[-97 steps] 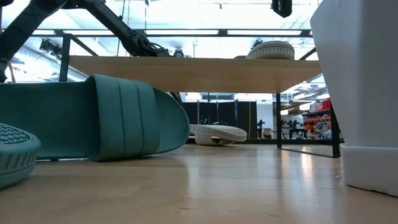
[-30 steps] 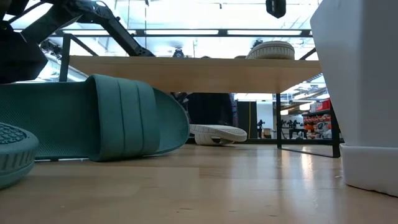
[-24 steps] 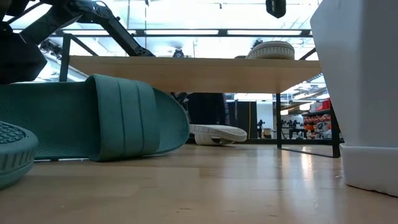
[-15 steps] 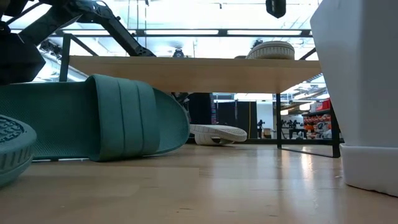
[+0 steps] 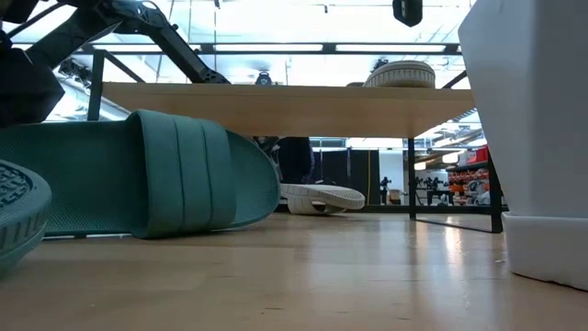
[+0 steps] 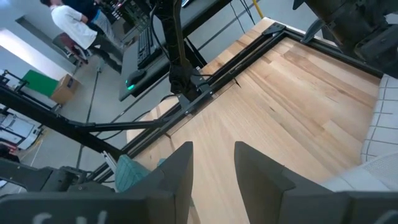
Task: Pick and place slides into the shelf
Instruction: Put the gray slide on the shelf
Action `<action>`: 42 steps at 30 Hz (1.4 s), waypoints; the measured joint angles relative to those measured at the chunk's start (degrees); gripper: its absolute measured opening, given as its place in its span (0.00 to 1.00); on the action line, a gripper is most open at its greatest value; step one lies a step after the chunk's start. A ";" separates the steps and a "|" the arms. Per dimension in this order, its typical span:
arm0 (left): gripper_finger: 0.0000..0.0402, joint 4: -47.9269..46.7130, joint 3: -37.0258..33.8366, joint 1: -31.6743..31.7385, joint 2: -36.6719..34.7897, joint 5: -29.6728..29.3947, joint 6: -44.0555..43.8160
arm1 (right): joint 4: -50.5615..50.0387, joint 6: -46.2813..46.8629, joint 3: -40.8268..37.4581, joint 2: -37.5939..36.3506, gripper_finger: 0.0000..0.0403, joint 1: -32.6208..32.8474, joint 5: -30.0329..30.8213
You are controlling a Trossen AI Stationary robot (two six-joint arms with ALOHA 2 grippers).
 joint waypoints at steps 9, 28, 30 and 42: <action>0.70 0.14 0.04 -2.10 1.25 0.55 -0.92 | -0.01 0.00 0.00 -0.02 0.31 0.00 0.00; 0.38 10.50 -0.07 -4.41 2.43 -7.37 -3.96 | -0.03 0.00 0.00 -0.02 0.31 0.00 0.02; 0.25 11.56 -0.07 -4.41 2.43 -7.26 -4.66 | -0.03 0.00 0.00 -0.02 0.31 0.00 0.02; 0.02 12.92 -0.07 -4.11 1.93 -2.57 -7.01 | -0.03 0.00 0.00 -0.02 0.31 -0.01 0.02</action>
